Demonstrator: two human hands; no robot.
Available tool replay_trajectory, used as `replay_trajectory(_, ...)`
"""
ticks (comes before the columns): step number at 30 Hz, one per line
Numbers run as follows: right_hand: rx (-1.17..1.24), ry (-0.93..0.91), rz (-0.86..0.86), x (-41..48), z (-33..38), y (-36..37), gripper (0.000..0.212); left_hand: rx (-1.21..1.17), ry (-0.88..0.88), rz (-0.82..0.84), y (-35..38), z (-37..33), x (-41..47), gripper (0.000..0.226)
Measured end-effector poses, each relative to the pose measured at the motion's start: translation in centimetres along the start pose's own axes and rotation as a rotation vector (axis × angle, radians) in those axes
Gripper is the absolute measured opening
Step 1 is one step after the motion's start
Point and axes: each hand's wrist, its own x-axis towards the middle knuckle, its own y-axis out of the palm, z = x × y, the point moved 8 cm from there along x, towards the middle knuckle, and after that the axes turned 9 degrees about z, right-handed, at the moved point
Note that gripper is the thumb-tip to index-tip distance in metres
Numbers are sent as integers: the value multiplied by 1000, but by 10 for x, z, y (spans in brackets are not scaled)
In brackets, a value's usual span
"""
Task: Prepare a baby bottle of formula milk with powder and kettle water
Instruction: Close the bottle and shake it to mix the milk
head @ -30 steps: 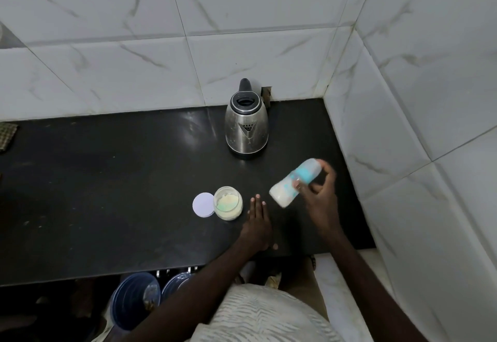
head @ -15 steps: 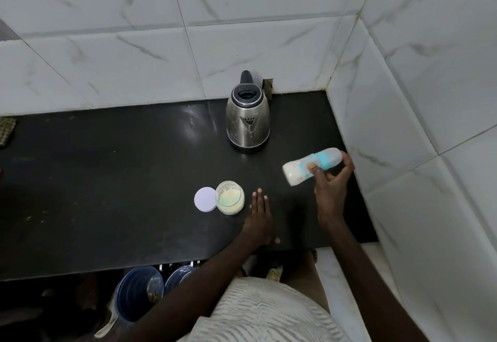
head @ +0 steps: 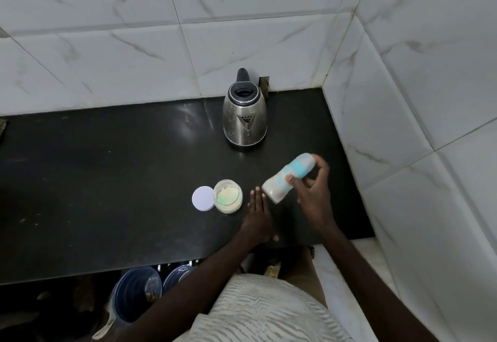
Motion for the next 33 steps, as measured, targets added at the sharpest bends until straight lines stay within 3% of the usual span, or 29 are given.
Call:
replay_trajectory(2,-112,19,141,-6,-7,8,79,14,8,3,3,0,4,146)
replay_trajectory(3,-120,11,118,-5,-5,4,80,18,7,6,4,1,4,146)
replay_trajectory(6,-5,-2,-174,2,8,-28,75,24,-12,6,0,0,-3,138)
replay_trajectory(8,48,-3,-275,5,9,-37,73,36,-3,-24,-3,-3,-5,135)
replay_trajectory(13,-148,5,125,2,-11,2,80,41,-14,-15,6,2,10,143)
replay_trajectory(15,-124,-7,94,1,-8,-2,79,33,-23,-13,7,3,9,142)
replay_trajectory(19,65,-21,-200,1,3,-28,75,24,-4,-42,-4,-4,-5,136)
replay_trajectory(21,68,-12,-146,-2,1,-21,76,20,-1,-33,-2,-2,-2,138)
replay_trajectory(25,-148,18,152,-15,-15,4,81,-4,17,-20,10,6,14,145)
replay_trajectory(27,-120,-1,71,-13,-7,-8,80,11,6,1,5,2,6,140)
replay_trajectory(31,76,-5,-284,-5,7,-43,73,13,0,-20,-2,-3,-5,137)
replay_trajectory(33,47,10,-183,-7,5,-32,75,13,1,-10,0,-2,-3,138)
